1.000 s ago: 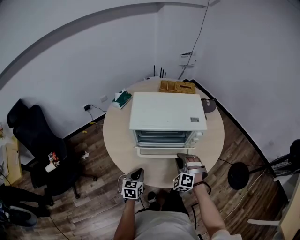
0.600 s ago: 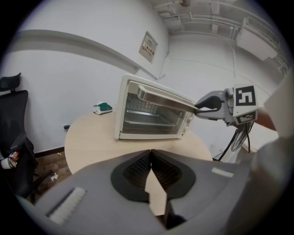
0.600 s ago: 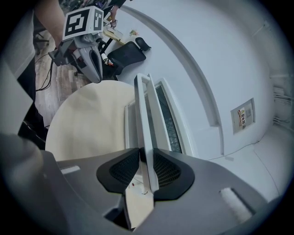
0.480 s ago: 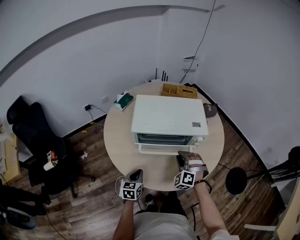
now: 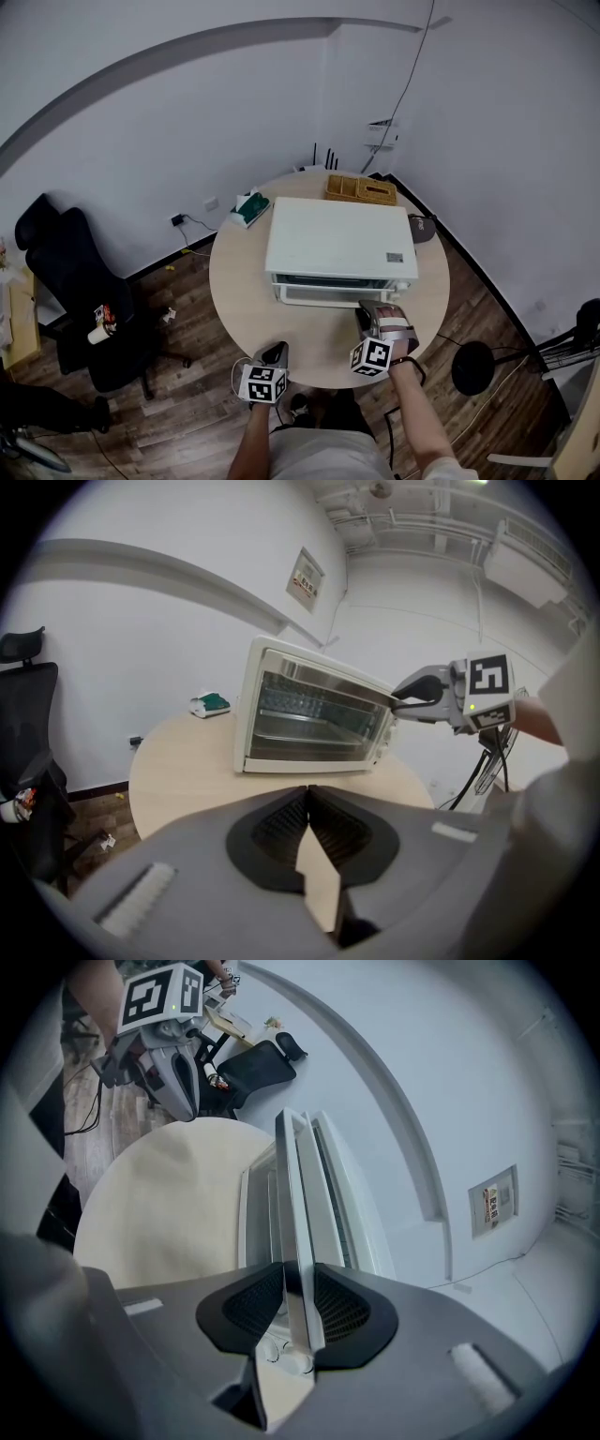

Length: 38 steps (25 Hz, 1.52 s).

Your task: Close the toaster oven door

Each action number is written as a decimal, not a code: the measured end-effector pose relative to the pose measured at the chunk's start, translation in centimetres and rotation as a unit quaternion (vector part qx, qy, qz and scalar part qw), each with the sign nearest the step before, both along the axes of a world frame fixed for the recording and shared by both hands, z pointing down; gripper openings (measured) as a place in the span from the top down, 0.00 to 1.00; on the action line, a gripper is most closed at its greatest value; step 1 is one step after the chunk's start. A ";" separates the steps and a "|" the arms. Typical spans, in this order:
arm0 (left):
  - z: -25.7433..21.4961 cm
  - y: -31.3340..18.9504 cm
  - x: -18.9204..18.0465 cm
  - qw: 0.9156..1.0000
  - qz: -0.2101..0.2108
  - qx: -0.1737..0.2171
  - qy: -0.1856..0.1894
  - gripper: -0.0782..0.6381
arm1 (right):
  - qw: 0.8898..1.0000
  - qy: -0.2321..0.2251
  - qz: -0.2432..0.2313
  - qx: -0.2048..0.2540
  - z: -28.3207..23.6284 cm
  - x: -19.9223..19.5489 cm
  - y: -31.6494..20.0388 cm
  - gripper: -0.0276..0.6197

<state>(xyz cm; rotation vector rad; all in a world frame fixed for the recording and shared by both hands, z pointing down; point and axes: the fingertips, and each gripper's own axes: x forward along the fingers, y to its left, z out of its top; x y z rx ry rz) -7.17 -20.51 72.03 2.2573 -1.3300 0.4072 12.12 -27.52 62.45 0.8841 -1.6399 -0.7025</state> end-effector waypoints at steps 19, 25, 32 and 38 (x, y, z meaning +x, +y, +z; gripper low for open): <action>-0.1 -0.1 -1.1 1.000 -0.010 -0.001 0.001 0.81 | 1.000 -0.007 0.013 0.005 -0.7 0.3 -2.2 0.80; -0.2 -0.1 -1.7 1.000 -0.014 0.001 0.002 0.81 | 1.000 -0.006 0.019 0.009 -0.8 0.3 -2.9 0.79; 0.0 -0.1 -2.4 1.000 -0.016 0.000 0.002 0.81 | 1.000 -0.006 0.026 0.010 -0.8 0.3 -3.2 0.79; -0.3 -0.5 -2.1 1.000 -0.016 0.002 0.011 0.81 | 0.997 -0.050 0.054 0.014 -1.0 0.4 -2.9 0.78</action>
